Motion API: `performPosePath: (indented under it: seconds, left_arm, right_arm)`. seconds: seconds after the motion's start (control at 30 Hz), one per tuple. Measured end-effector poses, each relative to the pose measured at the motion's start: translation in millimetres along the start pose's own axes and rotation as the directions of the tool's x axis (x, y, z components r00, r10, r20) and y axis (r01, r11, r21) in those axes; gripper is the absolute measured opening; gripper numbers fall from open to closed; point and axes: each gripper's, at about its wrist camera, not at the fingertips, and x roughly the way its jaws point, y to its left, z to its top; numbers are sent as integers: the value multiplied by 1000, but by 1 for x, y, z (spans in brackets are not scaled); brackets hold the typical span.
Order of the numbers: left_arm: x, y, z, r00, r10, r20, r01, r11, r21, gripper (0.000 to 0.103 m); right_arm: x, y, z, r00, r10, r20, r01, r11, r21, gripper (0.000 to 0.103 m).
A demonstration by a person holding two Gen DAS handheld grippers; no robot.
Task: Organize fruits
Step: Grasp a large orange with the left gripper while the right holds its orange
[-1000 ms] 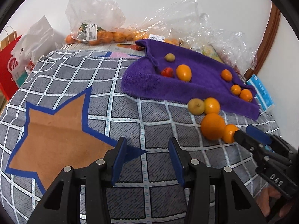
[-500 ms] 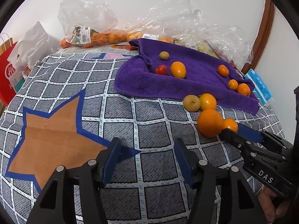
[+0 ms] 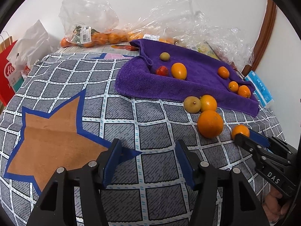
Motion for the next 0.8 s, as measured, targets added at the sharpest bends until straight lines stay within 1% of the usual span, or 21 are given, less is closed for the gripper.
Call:
performPosePath:
  seconds: [0.17,0.2,0.23,0.33,0.37,0.53,0.57,0.6,0.7,0.8]
  left_arm:
    - [1,-2,0,1000,-1,-3,1,1000,10,60]
    - [1,-2,0,1000,0,-4,0,1000,11,60]
    - [1,-2,0,1000,0,-4,0,1000,12,60]
    - [1,-1,0,1000,-3,-4,3,1000,10,60]
    - [1,-1,0,1000,-4,-3,4,1000,9,60]
    - [-1,-1,0,1000,-15,-1,15,1000,8,59]
    - [-1,-2,0,1000,-14,-2,14,1000,11,56]
    - [-2,-3,0,1000,-18,-4,18,1000,16,54]
    - [-7,-11,-1,999,-50,-18,50,998,37,54]
    - [-14,-24,1,995,-96,-20,97,994,52,54]
  right_arm:
    - [-2,-13,-6,1000,10,-18,-9,1000,21,39]
    - [-1,-14,-5,1000,12,-19,-12,1000,26,42]
    - [1,-14,-5,1000,11,-20,-11,1000,29,42]
    - [7,-13,-1,999,15,-31,-14,999,30,42]
    - [9,-12,0,999,7,-35,-6,1000,28,39]
    - [1,-11,0,1000,5,-7,-5,1000,18,39]
    - [-3,-11,0,1000,1,-1,-1,1000,16,39]
    - [-6,-12,0,1000,-3,4,3,1000,16,39]
    - [-15,-17,-1,1000,-16,20,16,1000,20,39]
    - [-22,-26,-3,999,-24,29,23,999,35,39]
